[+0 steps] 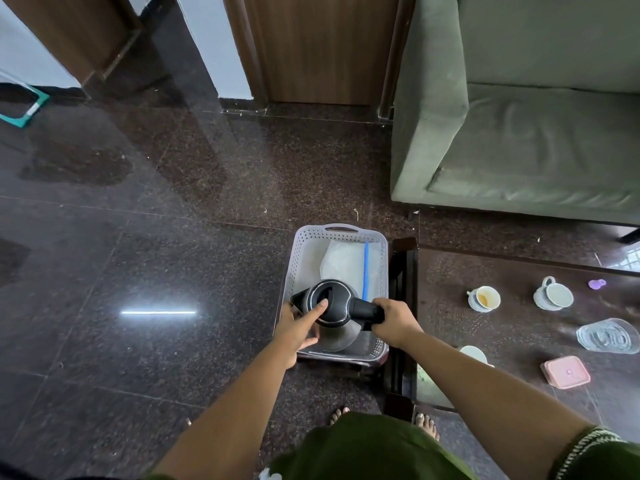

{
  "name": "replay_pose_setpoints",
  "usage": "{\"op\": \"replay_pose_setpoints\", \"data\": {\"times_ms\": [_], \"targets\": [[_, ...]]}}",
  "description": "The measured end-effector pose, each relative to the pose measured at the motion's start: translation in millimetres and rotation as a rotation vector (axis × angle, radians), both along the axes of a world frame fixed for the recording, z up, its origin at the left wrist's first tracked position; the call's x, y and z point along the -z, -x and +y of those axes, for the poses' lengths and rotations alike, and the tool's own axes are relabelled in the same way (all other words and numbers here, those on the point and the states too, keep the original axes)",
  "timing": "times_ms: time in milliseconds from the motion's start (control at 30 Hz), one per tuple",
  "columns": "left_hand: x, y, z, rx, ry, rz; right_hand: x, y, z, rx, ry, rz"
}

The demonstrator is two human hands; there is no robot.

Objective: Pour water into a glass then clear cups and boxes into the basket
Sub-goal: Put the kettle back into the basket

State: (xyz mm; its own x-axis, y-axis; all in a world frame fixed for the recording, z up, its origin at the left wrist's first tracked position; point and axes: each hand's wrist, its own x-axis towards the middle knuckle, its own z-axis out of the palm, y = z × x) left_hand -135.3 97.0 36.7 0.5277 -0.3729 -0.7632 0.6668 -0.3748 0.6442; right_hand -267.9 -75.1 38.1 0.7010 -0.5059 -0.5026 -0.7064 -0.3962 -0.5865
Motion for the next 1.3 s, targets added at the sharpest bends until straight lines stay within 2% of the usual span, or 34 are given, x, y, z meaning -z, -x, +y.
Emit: {"op": "replay_pose_setpoints", "data": {"times_ms": [333,633,900,1033,1200,1300], "targets": [[-1,6,-6,0.068,0.052,0.064,-4,1,-4,0.041,0.014,0.023],[-4,8,-7,0.065,-0.029,0.017,-3,5,-4,0.01,0.049,0.07],[-14,15,-11,0.106,-0.184,-0.304,-8,16,-2,0.0,0.096,0.062],[-17,22,-13,0.244,-0.436,-0.603,-14,26,4,0.013,0.099,0.08],[-33,35,-16,0.491,-0.56,-0.981,-27,43,10,0.054,0.075,0.088],[-40,48,-20,0.6,-0.557,-1.113,-37,55,10,0.088,0.067,0.058]]}}
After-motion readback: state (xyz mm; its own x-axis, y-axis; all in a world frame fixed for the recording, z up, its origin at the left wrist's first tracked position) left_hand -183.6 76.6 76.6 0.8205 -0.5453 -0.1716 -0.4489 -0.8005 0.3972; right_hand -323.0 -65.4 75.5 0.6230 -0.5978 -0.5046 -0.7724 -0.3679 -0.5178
